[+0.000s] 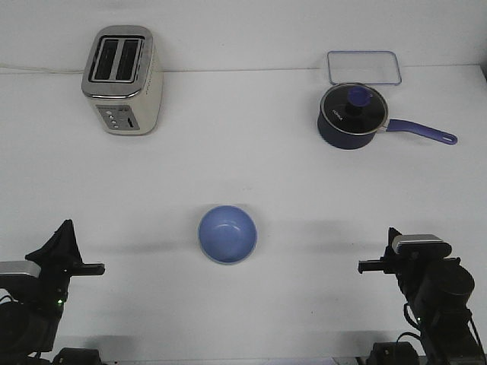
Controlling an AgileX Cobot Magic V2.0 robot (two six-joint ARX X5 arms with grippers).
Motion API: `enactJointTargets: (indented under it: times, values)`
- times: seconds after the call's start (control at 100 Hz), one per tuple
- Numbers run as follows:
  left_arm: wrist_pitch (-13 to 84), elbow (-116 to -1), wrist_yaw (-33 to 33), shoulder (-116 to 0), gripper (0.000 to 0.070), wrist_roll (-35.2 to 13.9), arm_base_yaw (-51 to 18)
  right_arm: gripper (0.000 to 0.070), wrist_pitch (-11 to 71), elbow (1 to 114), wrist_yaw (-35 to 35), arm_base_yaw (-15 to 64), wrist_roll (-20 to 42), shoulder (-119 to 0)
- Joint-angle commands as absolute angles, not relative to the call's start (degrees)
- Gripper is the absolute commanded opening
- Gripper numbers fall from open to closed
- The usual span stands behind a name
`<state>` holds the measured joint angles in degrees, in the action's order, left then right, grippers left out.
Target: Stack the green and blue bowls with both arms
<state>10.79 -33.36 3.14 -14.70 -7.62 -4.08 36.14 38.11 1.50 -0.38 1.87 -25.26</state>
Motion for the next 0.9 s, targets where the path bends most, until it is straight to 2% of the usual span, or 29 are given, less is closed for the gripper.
enactJointTargets:
  times: [0.0, 0.16, 0.35, 0.68, 0.89]
  values:
    - [8.34, -30.06, 3.42, -11.94, 0.0011, -4.43, -3.33, 0.0, 35.46, 38.57, 1.48, -0.34, 2.09, -25.47]
    - [5.8, -21.71, 3.4, -5.04, 0.0011, -2.13, -1.32, 0.0, 35.46, 38.57, 1.48, -0.34, 2.09, -25.47]
    - [3.95, -14.11, 3.11, -0.23, 0.0011, -1.72, -0.8, 0.0, 35.46, 38.57, 1.48, -0.34, 2.09, -25.47]
    - [-4.47, -5.39, -1.54, -0.19, 0.0011, -1.5, -0.82, 0.0, 35.46, 38.57, 1.48, -0.34, 2.09, -25.47]
    - [-9.52, -1.65, -1.78, -0.19, 0.0011, -1.56, -0.93, 0.0, 35.46, 38.57, 1.48, -0.34, 2.09, -25.47]
